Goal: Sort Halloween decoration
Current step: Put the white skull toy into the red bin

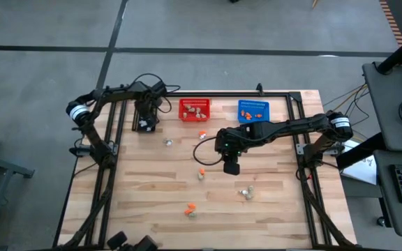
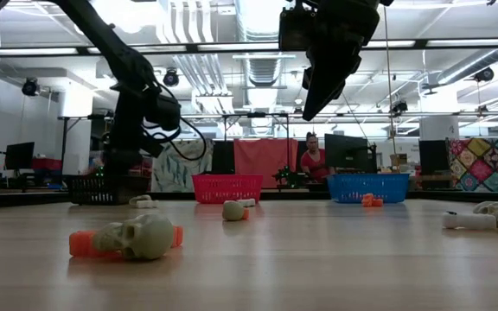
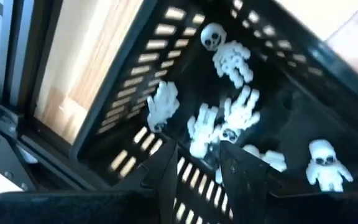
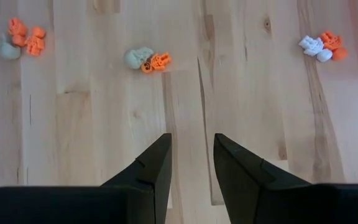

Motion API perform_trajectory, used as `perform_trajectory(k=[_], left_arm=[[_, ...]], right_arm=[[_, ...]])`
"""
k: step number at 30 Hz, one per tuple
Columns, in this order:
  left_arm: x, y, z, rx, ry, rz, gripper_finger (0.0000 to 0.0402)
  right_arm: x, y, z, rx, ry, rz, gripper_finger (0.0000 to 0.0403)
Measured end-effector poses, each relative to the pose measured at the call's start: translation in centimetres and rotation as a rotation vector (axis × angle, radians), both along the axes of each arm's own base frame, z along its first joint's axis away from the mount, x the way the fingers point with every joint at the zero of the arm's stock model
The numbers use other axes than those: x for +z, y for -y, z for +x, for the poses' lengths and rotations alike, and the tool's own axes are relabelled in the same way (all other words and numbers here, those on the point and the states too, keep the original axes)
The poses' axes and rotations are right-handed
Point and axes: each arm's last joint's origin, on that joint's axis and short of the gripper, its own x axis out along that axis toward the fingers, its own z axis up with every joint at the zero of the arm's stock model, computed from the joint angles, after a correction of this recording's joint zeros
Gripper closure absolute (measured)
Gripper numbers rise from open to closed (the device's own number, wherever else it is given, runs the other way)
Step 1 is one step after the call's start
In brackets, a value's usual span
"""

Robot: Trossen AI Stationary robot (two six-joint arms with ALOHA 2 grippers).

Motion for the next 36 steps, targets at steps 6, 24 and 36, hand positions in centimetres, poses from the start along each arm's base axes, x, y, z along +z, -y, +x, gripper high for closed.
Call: perform_trajectory(k=[6, 24, 36], left_arm=[[1.7, 0.7, 0.0, 0.007, 0.045, 0.047, 0.0299], [11.6, 9.6, 2.9, -0.162, 0.709, 0.184, 0.0299], [13.6, 17.4, 5.6, -0.356, 0.874, 0.259, 0.0299]], right_arm=[[0.1, 0.0, 0.2, 0.000, 0.027, 0.000, 0.0294], [-2.6, 0.0, 0.9, 0.012, 0.181, -0.005, 0.0294], [-5.2, -0.6, 0.7, 0.062, 0.320, -0.016, 0.0294]])
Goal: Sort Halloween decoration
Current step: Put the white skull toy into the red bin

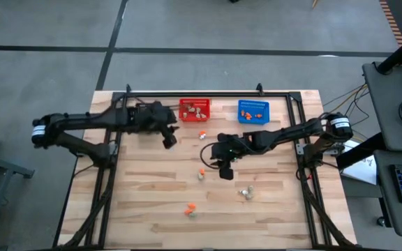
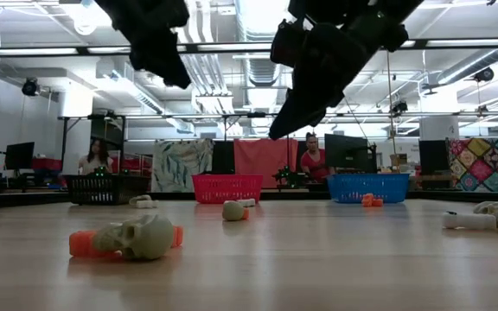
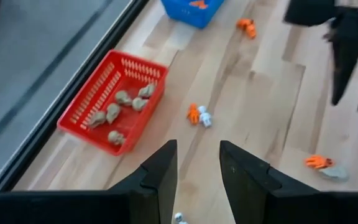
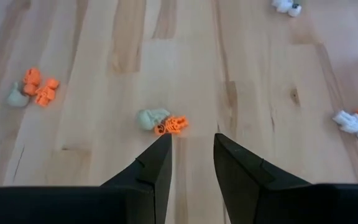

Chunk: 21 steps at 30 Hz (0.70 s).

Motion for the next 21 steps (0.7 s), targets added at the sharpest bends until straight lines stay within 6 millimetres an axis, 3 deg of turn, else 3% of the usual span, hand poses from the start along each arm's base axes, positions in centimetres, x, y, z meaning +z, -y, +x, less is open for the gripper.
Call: perform_trajectory(k=[12, 21], left_arm=[[-0.2, 6.8, 0.8, -0.045, 0.030, 0.156, 0.0299], [-1.3, 9.2, 0.1, -0.045, 0.038, 0.210, 0.0299]], right_arm=[[-0.3, -1.3, 1.7, 0.055, 0.151, -0.023, 0.0294], [-0.6, -1.6, 3.0, 0.092, 0.158, -0.054, 0.0268]])
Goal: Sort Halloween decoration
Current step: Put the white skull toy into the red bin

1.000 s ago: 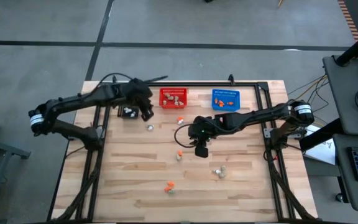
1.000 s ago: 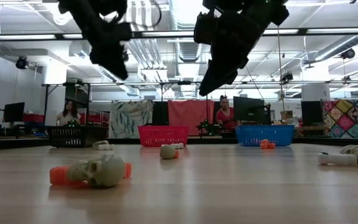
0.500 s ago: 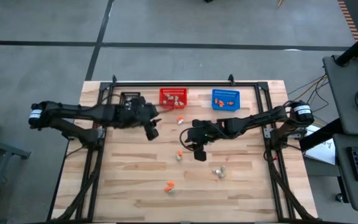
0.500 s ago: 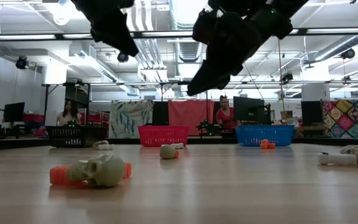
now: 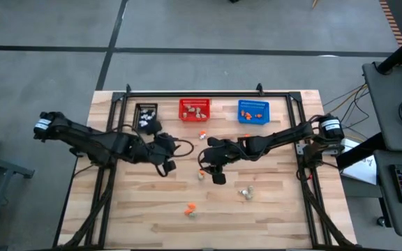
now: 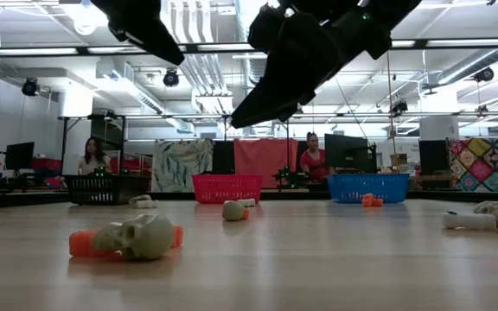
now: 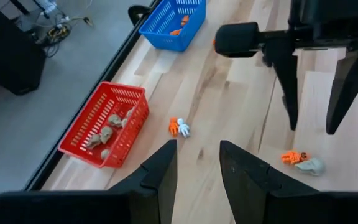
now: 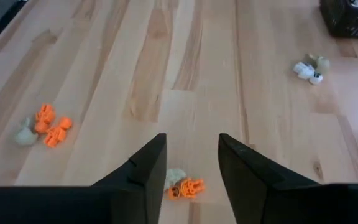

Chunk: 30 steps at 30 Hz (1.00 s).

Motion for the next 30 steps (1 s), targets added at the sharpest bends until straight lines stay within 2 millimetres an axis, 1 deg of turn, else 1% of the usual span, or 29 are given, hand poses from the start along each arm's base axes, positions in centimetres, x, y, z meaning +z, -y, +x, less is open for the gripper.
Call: perform_trajectory(k=[4, 7, 12, 16, 25, 28, 30], left_arm=[[-1.2, 0.1, -0.3, 0.031, -0.011, -0.004, 0.0299], [-1.9, 0.1, -0.5, 0.054, -0.013, -0.022, 0.0299], [-2.5, 0.0, -0.6, 0.063, -0.016, -0.029, 0.0299], [-2.5, 0.1, -0.5, 0.064, 0.001, -0.032, 0.0299], [-2.2, 0.0, -0.4, 0.088, 0.030, 0.020, 0.0299], [-2.2, -0.1, -0.4, 0.099, 0.036, 0.031, 0.0299], [-2.2, -0.1, -0.4, 0.100, 0.036, 0.032, 0.0299]], right_arm=[[-0.1, -0.1, 0.0, 0.005, -0.005, -0.002, 0.0237], [-0.1, -0.5, 0.0, 0.035, -0.008, -0.012, 0.0217], [-0.2, -1.3, -0.1, 0.078, -0.005, -0.021, 0.0196], [-0.1, -1.7, -0.2, 0.087, -0.003, -0.026, 0.0189], [0.0, -1.7, -0.1, 0.065, 0.011, -0.038, 0.0188], [-0.5, -1.7, 0.3, 0.063, 0.031, -0.038, 0.0188], [-1.3, -1.8, 0.8, 0.070, 0.019, -0.047, 0.0188]])
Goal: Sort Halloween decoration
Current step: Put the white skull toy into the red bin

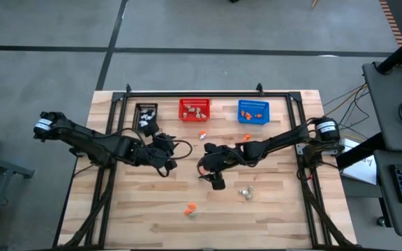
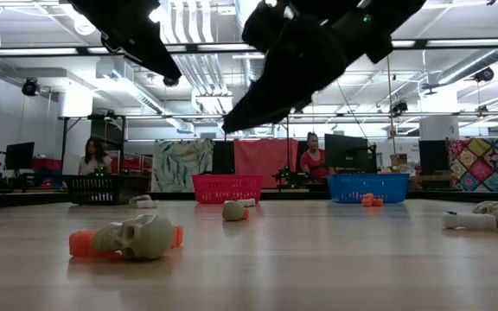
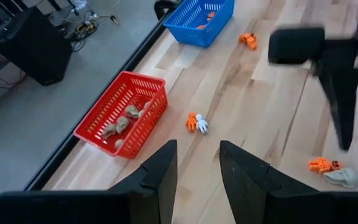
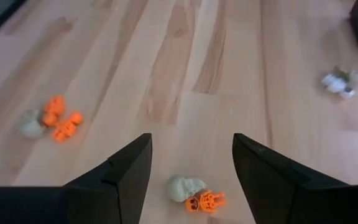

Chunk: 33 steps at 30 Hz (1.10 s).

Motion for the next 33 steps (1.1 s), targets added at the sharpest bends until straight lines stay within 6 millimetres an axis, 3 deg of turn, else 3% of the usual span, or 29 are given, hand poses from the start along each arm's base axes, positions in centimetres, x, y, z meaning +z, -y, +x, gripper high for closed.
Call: perform_trajectory(k=[14, 33], left_arm=[[0.0, 0.0, 0.0, -0.003, -0.003, 0.003, 0.0299], [0.0, 0.0, 0.0, -0.005, -0.004, 0.005, 0.0299]], right_arm=[[-3.4, -0.2, 2.1, 0.030, -0.214, -0.057, 0.0188], [-3.6, -0.2, 2.2, 0.069, -0.214, -0.101, 0.0188]])
